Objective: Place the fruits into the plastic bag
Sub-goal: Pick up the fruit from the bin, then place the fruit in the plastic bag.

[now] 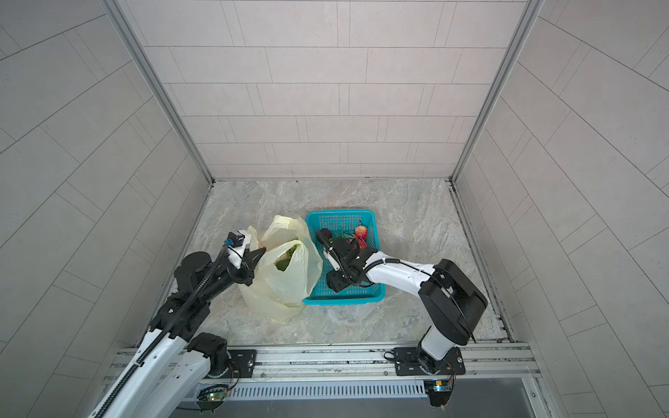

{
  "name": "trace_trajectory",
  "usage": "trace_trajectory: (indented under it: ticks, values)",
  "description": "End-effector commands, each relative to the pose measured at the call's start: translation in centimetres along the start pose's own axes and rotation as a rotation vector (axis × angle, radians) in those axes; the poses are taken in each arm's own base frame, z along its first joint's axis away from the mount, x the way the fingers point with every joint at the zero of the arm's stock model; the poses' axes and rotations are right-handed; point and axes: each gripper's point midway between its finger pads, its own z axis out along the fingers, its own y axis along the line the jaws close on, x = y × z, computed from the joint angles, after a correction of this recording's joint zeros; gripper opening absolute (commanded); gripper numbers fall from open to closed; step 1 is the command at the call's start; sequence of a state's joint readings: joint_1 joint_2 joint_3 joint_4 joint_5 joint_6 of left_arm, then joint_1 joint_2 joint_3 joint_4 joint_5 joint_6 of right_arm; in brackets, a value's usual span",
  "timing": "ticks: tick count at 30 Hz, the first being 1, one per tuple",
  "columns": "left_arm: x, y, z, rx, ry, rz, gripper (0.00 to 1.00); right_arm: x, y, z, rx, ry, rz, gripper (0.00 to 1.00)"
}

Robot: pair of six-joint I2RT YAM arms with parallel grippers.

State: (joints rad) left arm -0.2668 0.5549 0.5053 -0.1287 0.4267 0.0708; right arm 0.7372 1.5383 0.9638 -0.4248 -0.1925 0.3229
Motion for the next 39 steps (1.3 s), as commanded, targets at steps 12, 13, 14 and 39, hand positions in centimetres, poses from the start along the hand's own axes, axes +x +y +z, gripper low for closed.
trace_trajectory:
  ticks: [12,13,14,39]
  values:
    - [-1.7,-0.9,-0.5,0.044,-0.081,-0.006,0.0,-11.0,6.0,-11.2,-0.276,-0.446,-0.081,0.38]
    - [-1.7,-0.9,-0.5,0.043,-0.085,-0.004,0.0,-11.4,6.9,-11.4,-0.3,-0.452,-0.092,0.38]
    - [-1.7,-0.9,-0.6,0.045,-0.086,-0.004,0.0,-11.6,7.8,-11.3,-0.321,-0.451,-0.106,0.38]
    - [-2.5,-1.3,-1.5,0.049,-0.169,-0.03,0.0,-12.1,15.6,-1.9,-0.419,-0.353,-0.107,0.51]
